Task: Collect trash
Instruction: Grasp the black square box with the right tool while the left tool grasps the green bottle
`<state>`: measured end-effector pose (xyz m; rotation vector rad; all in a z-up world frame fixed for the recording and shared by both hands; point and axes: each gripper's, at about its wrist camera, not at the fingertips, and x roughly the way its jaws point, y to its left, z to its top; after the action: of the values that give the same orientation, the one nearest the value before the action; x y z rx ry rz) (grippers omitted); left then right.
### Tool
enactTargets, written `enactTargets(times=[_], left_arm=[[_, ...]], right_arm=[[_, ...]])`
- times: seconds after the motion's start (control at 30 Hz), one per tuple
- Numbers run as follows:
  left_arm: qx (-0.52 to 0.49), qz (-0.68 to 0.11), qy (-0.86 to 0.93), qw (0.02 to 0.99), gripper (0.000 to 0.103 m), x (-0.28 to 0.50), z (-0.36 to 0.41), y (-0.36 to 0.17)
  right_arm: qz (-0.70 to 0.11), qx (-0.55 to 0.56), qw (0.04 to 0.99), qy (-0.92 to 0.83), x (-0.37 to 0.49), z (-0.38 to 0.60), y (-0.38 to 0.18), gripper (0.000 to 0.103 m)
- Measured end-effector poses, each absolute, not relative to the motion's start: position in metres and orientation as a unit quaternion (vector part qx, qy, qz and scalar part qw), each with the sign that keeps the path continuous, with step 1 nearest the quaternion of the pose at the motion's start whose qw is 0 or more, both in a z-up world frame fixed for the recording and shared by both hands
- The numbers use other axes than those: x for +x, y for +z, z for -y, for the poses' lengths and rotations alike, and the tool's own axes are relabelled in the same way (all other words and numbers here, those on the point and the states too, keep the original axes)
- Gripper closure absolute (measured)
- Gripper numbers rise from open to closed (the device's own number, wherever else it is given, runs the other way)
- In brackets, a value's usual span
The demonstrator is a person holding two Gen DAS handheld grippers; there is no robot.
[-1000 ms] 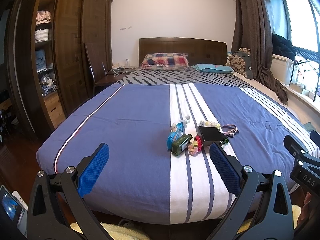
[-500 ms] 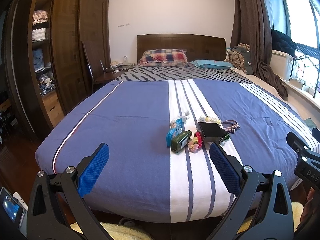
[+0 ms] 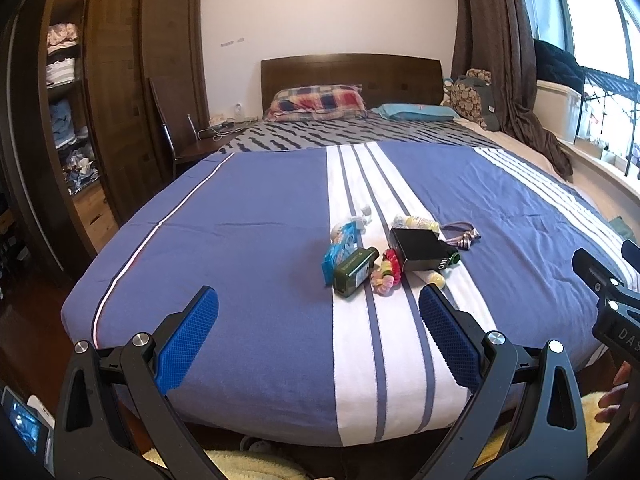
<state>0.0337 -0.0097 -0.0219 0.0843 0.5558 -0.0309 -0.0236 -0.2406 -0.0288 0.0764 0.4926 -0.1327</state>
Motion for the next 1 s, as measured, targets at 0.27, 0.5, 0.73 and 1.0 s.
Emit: enactTargets(times=[0.27, 0.5, 0.73, 1.0], left_arm=[[0.051, -0.308, -0.014, 0.95, 0.008, 0.064, 0.004, -0.053], [0.048, -0.341, -0.024, 0.939, 0.008, 0.098, -0.005, -0.082], [0.043, -0.364, -0.046, 0.929, 0.008, 0.131, -0.015, -0.102], [0.063, -0.367, -0.076, 0.925, 0.011, 0.154, -0.015, -0.114]], right_arm=[[-0.295, 0.045, 0.953, -0.056, 0.013, 0.241, -0.061, 0.003], [-0.334, 0.069, 0.939, -0.026, 0.056, 0.234, -0.086, 0.003], [-0.351, 0.073, 0.934, 0.014, 0.102, 0.212, -0.095, 0.003], [-0.387, 0.074, 0.917, 0.063, 0.157, 0.18, -0.113, 0.005]])
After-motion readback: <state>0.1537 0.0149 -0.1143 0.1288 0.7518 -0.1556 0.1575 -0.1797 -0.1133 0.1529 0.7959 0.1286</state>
